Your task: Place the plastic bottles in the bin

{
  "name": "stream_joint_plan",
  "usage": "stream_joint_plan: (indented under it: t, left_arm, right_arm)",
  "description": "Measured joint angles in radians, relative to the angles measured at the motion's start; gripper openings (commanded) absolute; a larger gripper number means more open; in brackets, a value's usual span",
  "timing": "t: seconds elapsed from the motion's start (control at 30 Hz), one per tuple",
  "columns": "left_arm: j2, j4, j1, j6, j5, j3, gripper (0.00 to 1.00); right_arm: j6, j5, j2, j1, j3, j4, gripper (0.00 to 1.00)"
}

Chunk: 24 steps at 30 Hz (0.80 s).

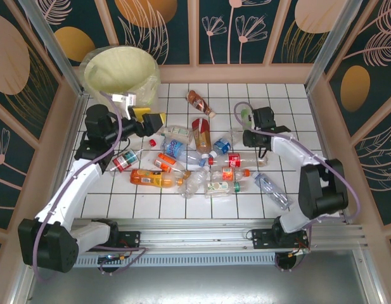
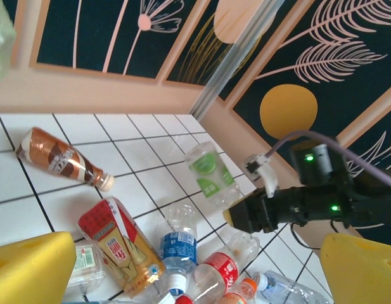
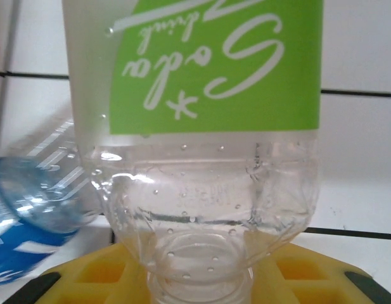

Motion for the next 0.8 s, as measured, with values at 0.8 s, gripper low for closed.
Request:
stream_joint_plan:
  t: [0.8]
  left_arm:
    - [0.216,0.620,-0.189,-0.400,0.170,-0.019,0.99]
  right_arm:
    - [0.295,-0.843,-0.290,0.150,-0.056,0.388,0.39]
